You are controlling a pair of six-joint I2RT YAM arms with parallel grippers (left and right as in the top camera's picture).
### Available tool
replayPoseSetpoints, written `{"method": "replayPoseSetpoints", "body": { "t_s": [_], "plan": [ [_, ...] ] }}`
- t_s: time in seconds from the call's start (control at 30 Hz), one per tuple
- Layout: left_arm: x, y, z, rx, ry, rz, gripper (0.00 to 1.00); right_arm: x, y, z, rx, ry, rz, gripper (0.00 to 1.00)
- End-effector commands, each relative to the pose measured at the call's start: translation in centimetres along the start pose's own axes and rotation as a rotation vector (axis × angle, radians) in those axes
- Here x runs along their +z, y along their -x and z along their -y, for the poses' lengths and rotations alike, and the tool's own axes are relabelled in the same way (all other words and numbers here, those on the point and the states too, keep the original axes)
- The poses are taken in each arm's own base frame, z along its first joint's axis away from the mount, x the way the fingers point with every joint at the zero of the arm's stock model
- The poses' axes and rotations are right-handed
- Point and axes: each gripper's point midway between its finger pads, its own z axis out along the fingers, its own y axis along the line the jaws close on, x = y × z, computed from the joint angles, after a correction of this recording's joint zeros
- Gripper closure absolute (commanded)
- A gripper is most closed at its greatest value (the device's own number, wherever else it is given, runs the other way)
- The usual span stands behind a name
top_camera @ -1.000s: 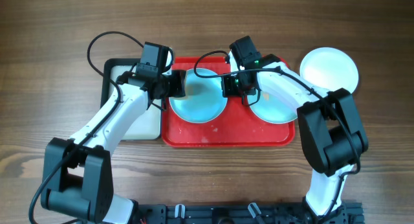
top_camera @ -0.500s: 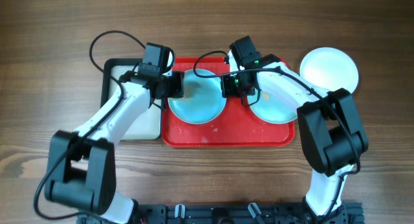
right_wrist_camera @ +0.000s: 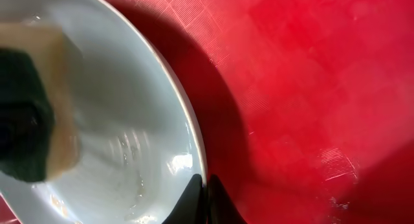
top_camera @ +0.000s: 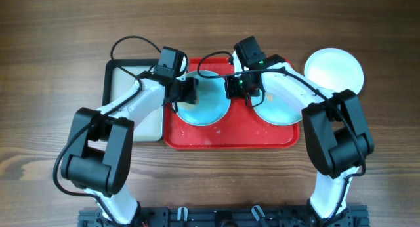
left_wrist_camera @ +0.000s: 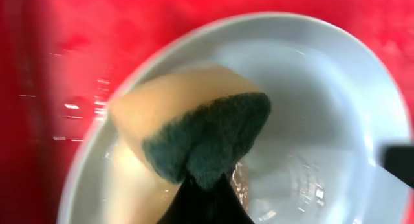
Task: Clean dirty plates on tray and stack at the side
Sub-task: 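Scrub the light-blue plate with the sponge in the left gripper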
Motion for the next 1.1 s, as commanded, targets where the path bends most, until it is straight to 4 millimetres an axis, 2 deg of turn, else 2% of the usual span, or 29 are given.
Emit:
{"method": "replayPoseSetpoints", "body": {
  "t_s": [0.0,0.13,0.2,0.33,0.43,0.57,0.8,0.87,0.93,1.07],
  "plan": [
    [1.5,-3.3,3.0,-0.009,-0.166,-0.143,0.96,-0.5,0.3,-1.0,-0.013,0.033,0.012,0.96],
    [0.0,-0.9,4.6,0.024,-0.204,-0.096,0.96,-0.5,0.3,-1.0,-0.014,0.032,0.012,0.96],
    [-1.9,0.9,5.4,0.055,-0.194,-0.063,0.96,-0.5,0.3,-0.8,-0.015,0.019,0.017,0.96],
    [-6.3,4.0,4.0,0.051,-0.014,0.026,0.96,-0.5,0.3,-0.8,-0.015,0.018,0.017,0.96],
    [-7.9,4.7,2.8,0.004,0.071,0.075,0.96,-0.5,0.3,-0.8,-0.015,0.018,0.017,0.96],
    [-7.1,4.0,2.4,-0.001,0.087,0.044,0.96,-0.5,0.3,-0.8,-0.015,0.018,0.018,0.96],
    [-3.3,1.9,1.0,-0.042,0.129,-0.066,0.96,-0.5,0.3,-0.8,-0.015,0.019,0.017,0.96],
    [-2.3,1.3,0.3,-0.076,0.154,-0.095,0.96,-0.5,0.3,-0.8,-0.015,0.019,0.017,0.96],
    [-1.5,0.9,-1.4,-0.134,0.237,-0.102,0.96,-0.5,0.3,-0.8,-0.015,0.019,0.017,0.96],
    [-0.4,0.0,-1.1,-0.133,0.225,-0.139,0.96,-0.5,0.3,-0.8,-0.015,0.019,0.017,0.96]
  ]
}}
